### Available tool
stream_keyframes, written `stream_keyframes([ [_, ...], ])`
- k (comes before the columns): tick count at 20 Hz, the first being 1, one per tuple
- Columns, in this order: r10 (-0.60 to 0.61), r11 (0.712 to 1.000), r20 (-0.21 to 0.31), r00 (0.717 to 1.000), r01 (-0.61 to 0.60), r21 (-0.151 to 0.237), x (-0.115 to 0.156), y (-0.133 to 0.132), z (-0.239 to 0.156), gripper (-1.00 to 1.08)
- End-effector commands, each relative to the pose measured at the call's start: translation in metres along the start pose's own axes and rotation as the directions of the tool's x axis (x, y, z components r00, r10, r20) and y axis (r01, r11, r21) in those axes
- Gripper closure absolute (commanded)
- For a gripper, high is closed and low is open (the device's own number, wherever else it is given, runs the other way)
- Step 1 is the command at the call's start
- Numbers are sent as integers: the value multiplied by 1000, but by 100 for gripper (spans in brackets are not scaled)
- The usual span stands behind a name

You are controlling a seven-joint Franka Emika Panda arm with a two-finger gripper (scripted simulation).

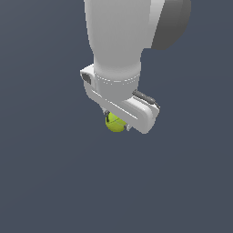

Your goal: Pick up the object and move it to a goal position.

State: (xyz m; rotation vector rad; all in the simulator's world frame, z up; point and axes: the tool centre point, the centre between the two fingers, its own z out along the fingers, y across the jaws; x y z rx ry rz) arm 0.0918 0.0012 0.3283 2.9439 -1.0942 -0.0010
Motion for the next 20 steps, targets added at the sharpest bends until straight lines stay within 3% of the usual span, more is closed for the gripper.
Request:
stream_keyframes([
  [1,0,1000,-1,1000,0,1,7,-2,-12,108],
  [20,0,1000,0,1000,0,1,39,-11,-63,108],
])
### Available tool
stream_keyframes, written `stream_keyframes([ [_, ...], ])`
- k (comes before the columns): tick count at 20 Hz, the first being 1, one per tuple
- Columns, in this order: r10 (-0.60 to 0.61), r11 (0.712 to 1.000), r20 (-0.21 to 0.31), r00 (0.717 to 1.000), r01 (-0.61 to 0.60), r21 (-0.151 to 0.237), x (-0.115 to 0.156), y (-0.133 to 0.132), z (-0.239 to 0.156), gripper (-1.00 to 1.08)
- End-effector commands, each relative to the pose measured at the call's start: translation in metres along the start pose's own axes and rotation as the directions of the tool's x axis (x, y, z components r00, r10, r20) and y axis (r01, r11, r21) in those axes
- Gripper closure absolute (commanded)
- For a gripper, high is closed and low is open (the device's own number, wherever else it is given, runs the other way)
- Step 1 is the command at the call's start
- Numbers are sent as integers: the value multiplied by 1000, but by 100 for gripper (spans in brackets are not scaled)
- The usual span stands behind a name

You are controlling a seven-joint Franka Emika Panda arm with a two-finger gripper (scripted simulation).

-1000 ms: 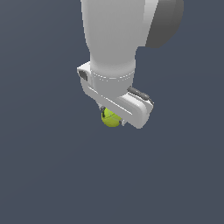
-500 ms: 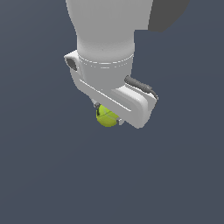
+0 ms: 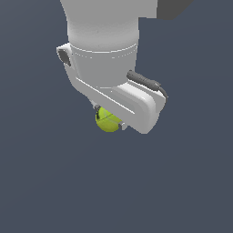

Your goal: Pick up the object and move it to a goal position.

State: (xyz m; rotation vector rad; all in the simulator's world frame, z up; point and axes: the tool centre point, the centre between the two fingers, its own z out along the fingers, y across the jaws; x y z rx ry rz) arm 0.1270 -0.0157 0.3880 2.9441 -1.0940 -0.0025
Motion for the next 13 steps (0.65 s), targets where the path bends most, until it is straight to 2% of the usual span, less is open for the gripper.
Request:
stream_keyframes([
  [1,0,1000,-1,1000,0,1,2,-1,-4,108],
  [13,0,1000,-1,1000,0,1,5,-2,-9,108],
])
